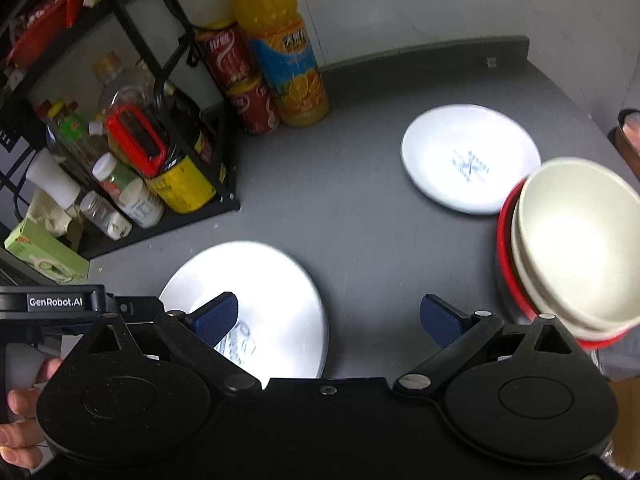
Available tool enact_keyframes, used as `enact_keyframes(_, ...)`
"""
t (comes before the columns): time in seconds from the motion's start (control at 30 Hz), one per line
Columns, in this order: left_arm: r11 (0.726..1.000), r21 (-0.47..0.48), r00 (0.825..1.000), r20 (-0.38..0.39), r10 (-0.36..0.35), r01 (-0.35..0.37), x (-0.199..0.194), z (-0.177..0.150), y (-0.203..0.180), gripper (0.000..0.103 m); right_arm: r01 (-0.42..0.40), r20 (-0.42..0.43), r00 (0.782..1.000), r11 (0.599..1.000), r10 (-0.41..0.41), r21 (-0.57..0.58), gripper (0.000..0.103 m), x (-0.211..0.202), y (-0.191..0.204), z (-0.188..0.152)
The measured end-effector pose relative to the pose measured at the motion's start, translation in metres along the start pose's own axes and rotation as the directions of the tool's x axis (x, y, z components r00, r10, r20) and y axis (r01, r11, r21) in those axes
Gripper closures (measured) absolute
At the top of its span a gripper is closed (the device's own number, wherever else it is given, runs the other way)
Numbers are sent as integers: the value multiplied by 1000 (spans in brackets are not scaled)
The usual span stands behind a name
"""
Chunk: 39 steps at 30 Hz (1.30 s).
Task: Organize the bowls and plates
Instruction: 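Move both grippers to the 'BAKERY' plate rim and close on it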
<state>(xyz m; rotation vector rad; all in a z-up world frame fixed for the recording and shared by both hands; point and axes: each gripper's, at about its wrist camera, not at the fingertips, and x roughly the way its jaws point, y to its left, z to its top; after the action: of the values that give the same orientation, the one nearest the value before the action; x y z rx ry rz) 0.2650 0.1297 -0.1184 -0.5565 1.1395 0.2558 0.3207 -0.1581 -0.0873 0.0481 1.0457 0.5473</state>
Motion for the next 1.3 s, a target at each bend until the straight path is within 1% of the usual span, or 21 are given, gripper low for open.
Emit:
enact_keyframes(0.13, 1000, -18, 999, 33, -5, 5, -2, 7, -17, 17, -11, 23, 1000, 1000, 11, -11, 5, -3, -14, 17)
enact_keyframes(0.27, 1000, -22, 997, 78, 15, -14, -2, 15, -41, 17, -16, 35, 999, 999, 17, -28, 5, -4, -35, 31)
enact_keyframes(0.4, 996, -84, 995, 97, -28, 36, -1, 24, -57, 17, -17, 44, 999, 999, 19, -34, 5, -2, -57, 45)
enact_keyframes(0.5, 992, -122, 991, 130, -8, 24, 0, 29, -69, 17, -21, 51, 998, 999, 23, -43, 5, -2, -74, 56)
enact_keyframes(0.67, 992, -123, 992, 129, 8, 8, 10, 37, -94, 17, -1, 48, 999, 999, 3, -40, 5, 3, -102, 74)
enact_keyframes(0.8, 992, -125, 994, 108, 14, 0, 23, 39, -114, 17, -5, 41, 999, 1000, 6, -17, 5, 7, -125, 86)
enact_keyframes(0.93, 994, -107, 995, 101, 9, 2, 37, 40, -135, 17, -5, 35, 999, 1000, 5, -13, 5, 11, -146, 96)
enact_keyframes(1.03, 994, -106, 995, 97, 0, 10, 48, 40, -152, 17, -3, 22, 1000, 1000, 3, -11, 5, 15, -161, 105)
enact_keyframes(1.17, 993, -118, 995, 101, -5, 17, 63, 40, -173, 17, 29, -5, 1000, 999, -29, -14, 5, 23, -182, 115)
enact_keyframes(1.3, 990, -134, 994, 103, -24, 38, 80, 41, -190, 17, 14, -31, 999, 1000, -14, -4, 5, 33, -204, 123)
